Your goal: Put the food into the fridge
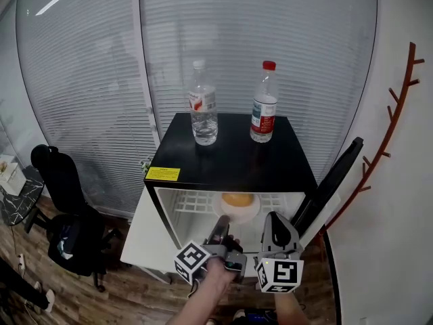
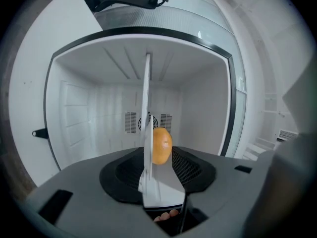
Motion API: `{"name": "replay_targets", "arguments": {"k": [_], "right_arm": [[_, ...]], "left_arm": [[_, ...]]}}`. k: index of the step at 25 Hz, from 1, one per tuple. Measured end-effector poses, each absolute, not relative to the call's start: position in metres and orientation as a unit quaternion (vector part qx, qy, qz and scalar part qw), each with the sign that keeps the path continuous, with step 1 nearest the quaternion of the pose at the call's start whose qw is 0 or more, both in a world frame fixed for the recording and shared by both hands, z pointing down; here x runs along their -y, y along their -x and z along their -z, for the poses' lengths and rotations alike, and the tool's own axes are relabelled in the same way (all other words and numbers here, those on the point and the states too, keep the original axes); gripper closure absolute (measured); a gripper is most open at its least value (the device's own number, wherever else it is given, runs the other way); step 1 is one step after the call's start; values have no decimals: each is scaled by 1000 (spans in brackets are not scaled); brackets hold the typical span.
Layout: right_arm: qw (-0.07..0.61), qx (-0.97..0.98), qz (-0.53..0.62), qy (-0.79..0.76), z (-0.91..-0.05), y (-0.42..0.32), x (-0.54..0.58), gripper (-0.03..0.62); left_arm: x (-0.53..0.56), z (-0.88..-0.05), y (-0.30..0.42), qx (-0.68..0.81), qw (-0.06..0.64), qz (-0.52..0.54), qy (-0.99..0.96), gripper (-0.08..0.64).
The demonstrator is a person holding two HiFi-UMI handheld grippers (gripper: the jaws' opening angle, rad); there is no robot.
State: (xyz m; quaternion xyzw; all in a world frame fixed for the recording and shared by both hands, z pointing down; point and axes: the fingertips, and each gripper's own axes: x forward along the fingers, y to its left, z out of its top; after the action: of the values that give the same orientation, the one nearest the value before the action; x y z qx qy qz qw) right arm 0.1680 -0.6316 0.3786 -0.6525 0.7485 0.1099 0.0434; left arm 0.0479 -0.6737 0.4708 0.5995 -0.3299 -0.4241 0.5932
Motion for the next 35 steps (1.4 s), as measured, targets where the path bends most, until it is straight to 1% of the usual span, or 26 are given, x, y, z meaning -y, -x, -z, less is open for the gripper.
{"name": "replay_targets", "arguments": {"k": [3,7,12,15,17,19,21,23,35], "right_arm": [[44,-753,-111,647,-380,-163,630,565],[44,-758,-108,642,-381,-157,628,565],[47,-764,-106,635,-380,-150,624,565],[49,-765,-101,634,-382,-150,622,565],[51,-765,-93,635,-384,-150,621,565],[53,-766,-88,635,-385,-150,620,565],[56,-767,-85,634,-387,-149,619,565],[56,-770,-85,630,-389,-147,619,565],[41,-777,-96,621,-391,-142,618,565]], "left_arm": [[669,-464,-29,367,546,415,-628,390],[664,-447,-7,427,445,376,-692,390],[655,-424,8,512,260,253,-779,391],[647,-408,8,549,142,186,-802,406],[639,-398,4,560,66,146,-813,429],[634,-392,-4,556,18,114,-823,470],[631,-390,-9,548,-8,94,-831,510],[629,-390,-12,543,-22,78,-836,528],[630,-397,-11,546,-14,67,-835,534]]}}
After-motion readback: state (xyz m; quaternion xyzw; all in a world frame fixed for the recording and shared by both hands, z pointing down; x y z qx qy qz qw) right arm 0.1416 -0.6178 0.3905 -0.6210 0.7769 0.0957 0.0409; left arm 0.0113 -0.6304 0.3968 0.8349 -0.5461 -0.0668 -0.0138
